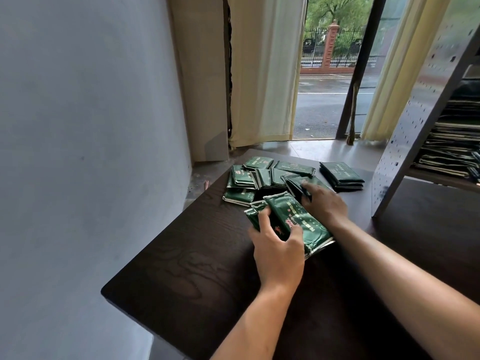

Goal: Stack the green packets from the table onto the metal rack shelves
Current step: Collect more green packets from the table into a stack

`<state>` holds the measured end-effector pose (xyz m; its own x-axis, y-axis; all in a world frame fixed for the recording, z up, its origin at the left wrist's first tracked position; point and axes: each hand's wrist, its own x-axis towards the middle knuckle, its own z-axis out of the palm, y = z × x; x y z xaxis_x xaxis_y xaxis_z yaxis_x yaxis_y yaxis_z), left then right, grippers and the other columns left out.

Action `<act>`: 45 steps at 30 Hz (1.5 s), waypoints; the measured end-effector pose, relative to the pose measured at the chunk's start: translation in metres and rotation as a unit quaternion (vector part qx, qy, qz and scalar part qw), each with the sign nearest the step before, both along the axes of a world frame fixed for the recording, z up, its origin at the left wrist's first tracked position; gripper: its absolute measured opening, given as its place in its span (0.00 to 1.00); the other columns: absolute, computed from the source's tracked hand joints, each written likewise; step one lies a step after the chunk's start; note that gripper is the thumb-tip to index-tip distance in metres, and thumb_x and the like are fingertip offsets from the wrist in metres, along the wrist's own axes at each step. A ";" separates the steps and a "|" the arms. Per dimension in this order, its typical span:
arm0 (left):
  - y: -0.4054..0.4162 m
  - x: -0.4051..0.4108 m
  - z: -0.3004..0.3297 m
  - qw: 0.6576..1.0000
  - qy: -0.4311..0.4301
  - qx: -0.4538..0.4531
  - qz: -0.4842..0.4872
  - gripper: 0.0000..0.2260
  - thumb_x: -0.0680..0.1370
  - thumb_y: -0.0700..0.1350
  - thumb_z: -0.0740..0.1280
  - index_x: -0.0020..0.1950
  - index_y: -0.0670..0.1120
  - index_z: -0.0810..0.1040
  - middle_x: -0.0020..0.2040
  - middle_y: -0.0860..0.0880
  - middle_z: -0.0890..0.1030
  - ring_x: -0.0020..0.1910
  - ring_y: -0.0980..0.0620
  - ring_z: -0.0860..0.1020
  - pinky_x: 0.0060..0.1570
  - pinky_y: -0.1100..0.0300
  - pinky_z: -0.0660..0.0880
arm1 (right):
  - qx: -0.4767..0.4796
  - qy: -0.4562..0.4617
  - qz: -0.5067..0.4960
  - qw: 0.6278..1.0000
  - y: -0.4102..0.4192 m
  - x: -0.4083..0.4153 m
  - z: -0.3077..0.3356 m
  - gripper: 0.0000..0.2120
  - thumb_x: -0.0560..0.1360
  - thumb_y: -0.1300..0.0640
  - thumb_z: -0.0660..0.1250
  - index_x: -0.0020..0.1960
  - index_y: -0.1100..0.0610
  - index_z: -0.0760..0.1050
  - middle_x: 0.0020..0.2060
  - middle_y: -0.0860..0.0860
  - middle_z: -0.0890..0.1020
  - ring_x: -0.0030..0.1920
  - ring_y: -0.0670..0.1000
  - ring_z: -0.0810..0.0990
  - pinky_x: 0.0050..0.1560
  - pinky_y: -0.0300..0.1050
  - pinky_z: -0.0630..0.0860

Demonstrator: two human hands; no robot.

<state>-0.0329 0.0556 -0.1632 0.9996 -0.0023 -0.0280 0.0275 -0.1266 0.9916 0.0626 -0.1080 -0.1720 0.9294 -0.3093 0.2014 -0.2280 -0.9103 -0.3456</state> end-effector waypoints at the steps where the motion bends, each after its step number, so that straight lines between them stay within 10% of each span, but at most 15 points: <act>1: 0.000 0.000 0.000 1.000 0.002 0.002 0.000 0.25 0.77 0.50 0.69 0.73 0.58 0.65 0.61 0.51 0.67 0.52 0.53 0.74 0.51 0.61 0.67 | 0.022 -0.013 -0.011 1.000 -0.001 -0.004 0.002 0.20 0.81 0.52 0.63 0.73 0.46 0.72 0.67 0.56 0.79 0.65 0.60 0.78 0.62 0.53 0.74; 7: 0.001 0.002 0.002 1.000 0.002 -0.010 0.006 0.24 0.78 0.49 0.69 0.73 0.56 0.67 0.60 0.50 0.68 0.48 0.56 0.72 0.48 0.66 0.66 | 0.339 -0.158 0.020 0.927 -0.003 -0.043 0.029 0.15 0.80 0.63 0.64 0.50 0.43 0.82 0.44 0.49 0.84 0.48 0.53 0.80 0.48 0.51 0.76; 13: 0.001 0.003 0.003 0.997 0.014 -0.068 0.015 0.19 0.81 0.47 0.63 0.72 0.54 0.70 0.65 0.49 0.69 0.57 0.53 0.71 0.57 0.60 0.63 | 0.535 -0.131 0.150 0.821 0.005 -0.086 0.041 0.30 0.70 0.83 0.54 0.37 0.56 0.87 0.60 0.54 0.83 0.64 0.52 0.79 0.66 0.47 0.76; 18: 0.003 0.000 0.002 0.992 0.031 -0.124 0.019 0.21 0.82 0.60 0.60 0.74 0.55 0.69 0.67 0.52 0.67 0.68 0.52 0.68 0.63 0.59 0.61 | 0.511 -0.073 0.196 0.834 0.010 -0.102 0.028 0.34 0.65 0.87 0.47 0.34 0.58 0.86 0.55 0.49 0.86 0.63 0.47 0.81 0.57 0.39 0.80; 26: 0.003 0.004 0.002 0.995 0.033 -0.085 0.045 0.26 0.79 0.50 0.68 0.75 0.53 0.65 0.62 0.52 0.67 0.51 0.56 0.69 0.54 0.63 0.63 | 0.449 -0.114 0.079 0.883 0.007 -0.051 0.020 0.27 0.67 0.82 0.50 0.50 0.62 0.80 0.46 0.56 0.84 0.49 0.55 0.82 0.51 0.44 0.79; 31: 0.001 0.003 0.001 0.995 0.033 -0.086 0.042 0.26 0.79 0.50 0.68 0.76 0.54 0.64 0.60 0.54 0.65 0.48 0.63 0.70 0.49 0.68 0.65 | 0.138 0.021 0.046 0.989 -0.012 0.007 0.004 0.21 0.75 0.62 0.71 0.67 0.56 0.77 0.65 0.58 0.79 0.66 0.58 0.75 0.64 0.48 0.70; 35: 0.001 0.005 -0.001 0.993 0.030 -0.099 0.050 0.26 0.79 0.49 0.68 0.75 0.54 0.64 0.59 0.55 0.66 0.46 0.69 0.68 0.41 0.75 0.64 | -0.029 0.065 -0.002 0.997 0.000 0.020 0.002 0.32 0.78 0.45 0.69 0.78 0.50 0.62 0.76 0.54 0.67 0.74 0.60 0.65 0.70 0.56 0.66; 45: 0.001 0.003 0.001 0.995 0.028 -0.087 0.038 0.28 0.80 0.50 0.67 0.77 0.56 0.61 0.64 0.53 0.65 0.53 0.58 0.70 0.53 0.64 0.65 | 0.094 -0.047 -0.053 0.993 -0.002 -0.004 0.009 0.17 0.78 0.57 0.66 0.66 0.51 0.79 0.58 0.59 0.84 0.58 0.61 0.81 0.56 0.50 0.75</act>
<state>-0.0299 0.0566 -0.1625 0.9940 0.0641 -0.0890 0.0858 0.0508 0.9950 0.0587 -0.1103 -0.1631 0.8692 -0.4446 0.2164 -0.2774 -0.8007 -0.5309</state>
